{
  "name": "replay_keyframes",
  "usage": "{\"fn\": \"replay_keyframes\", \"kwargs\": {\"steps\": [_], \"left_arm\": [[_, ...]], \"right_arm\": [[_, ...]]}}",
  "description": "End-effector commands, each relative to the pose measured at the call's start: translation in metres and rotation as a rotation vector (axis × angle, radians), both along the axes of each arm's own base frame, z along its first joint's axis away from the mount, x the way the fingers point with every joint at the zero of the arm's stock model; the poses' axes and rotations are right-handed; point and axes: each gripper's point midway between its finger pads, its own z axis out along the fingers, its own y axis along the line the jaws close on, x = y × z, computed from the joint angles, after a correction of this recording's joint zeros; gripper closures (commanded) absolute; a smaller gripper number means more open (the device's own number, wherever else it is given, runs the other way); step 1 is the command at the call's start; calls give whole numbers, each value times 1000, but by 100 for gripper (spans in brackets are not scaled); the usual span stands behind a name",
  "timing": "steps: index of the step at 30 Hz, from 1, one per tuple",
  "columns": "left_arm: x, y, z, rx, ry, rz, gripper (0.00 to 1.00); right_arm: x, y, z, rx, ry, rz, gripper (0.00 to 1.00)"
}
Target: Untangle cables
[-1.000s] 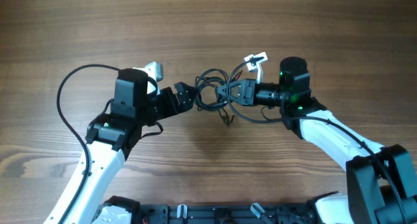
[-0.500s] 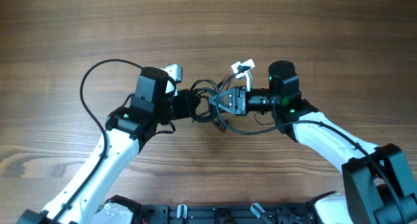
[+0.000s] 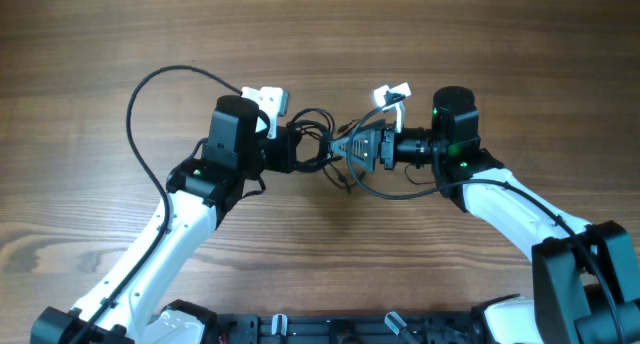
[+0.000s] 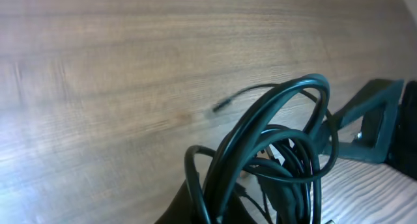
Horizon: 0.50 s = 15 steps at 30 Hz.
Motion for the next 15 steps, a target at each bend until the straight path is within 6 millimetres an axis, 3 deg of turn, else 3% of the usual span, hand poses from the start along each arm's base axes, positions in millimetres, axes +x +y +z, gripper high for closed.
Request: {"fn": "replay_keyframes", "kwargs": {"steps": [1,4,6,7,8,9,12,15], "left_arm": [[8,0,18,131,-199,-148,96],[12,0,22,214,-297,-232,96],[14,0,24,225,-316,-237,96],[17,2,26,235,-328,-222,96],[21,5,27,247,-336,-200,96],[24,8,28,263,-345,-179,96],[29,15,30,263,-335,-110,96],[31,15,32,238,-327,-87,96]], "right_arm": [[11,-3,-2,-30,-41,-54,32],[18,-5,-5,-50,-46,-94,63],[21,-6,-6,-55,-37,-113,65],[25,-8,-8,-56,11,-152,51],[30,-11,-11,-54,76,-204,29],[36,-15,-16,-50,164,-271,21],[44,-22,-22,-18,334,-387,15],[47,-24,-24,0,399,-431,19]]}}
